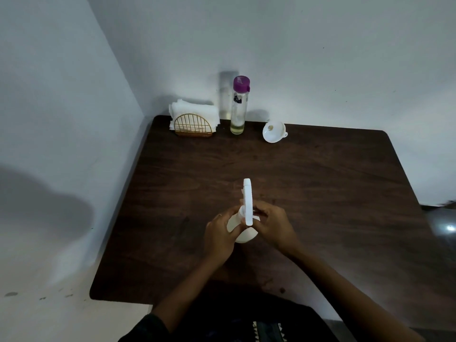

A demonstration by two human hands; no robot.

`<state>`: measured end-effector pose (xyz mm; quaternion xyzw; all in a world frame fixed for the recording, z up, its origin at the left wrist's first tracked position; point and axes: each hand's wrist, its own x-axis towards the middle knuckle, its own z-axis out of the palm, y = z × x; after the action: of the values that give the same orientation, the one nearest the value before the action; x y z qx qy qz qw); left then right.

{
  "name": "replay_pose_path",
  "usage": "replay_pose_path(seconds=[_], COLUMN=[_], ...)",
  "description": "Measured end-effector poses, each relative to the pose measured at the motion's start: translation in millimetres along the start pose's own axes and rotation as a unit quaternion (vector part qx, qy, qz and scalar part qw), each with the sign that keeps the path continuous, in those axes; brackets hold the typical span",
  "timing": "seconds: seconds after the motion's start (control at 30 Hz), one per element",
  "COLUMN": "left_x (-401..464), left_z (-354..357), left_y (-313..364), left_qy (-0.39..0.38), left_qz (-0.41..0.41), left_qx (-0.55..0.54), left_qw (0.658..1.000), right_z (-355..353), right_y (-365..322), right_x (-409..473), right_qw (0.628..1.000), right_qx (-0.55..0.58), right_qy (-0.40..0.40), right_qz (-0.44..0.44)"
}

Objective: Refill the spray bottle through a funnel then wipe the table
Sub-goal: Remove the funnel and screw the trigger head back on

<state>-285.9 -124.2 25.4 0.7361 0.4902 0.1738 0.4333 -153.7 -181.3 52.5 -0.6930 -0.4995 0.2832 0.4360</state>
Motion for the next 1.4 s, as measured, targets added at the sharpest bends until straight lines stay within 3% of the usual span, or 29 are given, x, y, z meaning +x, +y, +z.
replay_pose_path(seconds=[0.3,0.6,0.87,1.03,1.13,1.4], left_x=[-3.2,-5.0,-5.2,-5.4,-4.5,-6.7], left_z=[-1.8,-5.5,-5.4,-5.1,-4.2,-5.9], left_y=[0.9,-3.6,-0.7,-3.1,-4.5,-2.4], left_qy=[0.005,0.017,0.009,0.011,0.014,0.010], left_qz=[-0.008,0.024,0.010,0.011,0.009,0.013], left_qx=[-0.032,-0.017,-0.026,-0.034,-0.033,-0.052], left_qw=[0.999,0.999,1.000,0.999,0.999,0.998], right_z=[35.7,13.6,34.6,32.3,19.1,32.3], right_y=[-1.5,7.6,-5.2,5.3,7.4,-9.0], right_x=[2.4,-20.6,-14.6,-14.5,-18.8,-19.1], right_qw=[0.983,0.992,0.976,0.991,0.989,0.973], right_qx=[0.052,0.098,0.102,0.067,0.108,0.144], right_qy=[0.146,-0.018,0.150,0.065,0.021,0.121], right_qz=[0.100,0.080,0.124,0.097,0.096,0.133])
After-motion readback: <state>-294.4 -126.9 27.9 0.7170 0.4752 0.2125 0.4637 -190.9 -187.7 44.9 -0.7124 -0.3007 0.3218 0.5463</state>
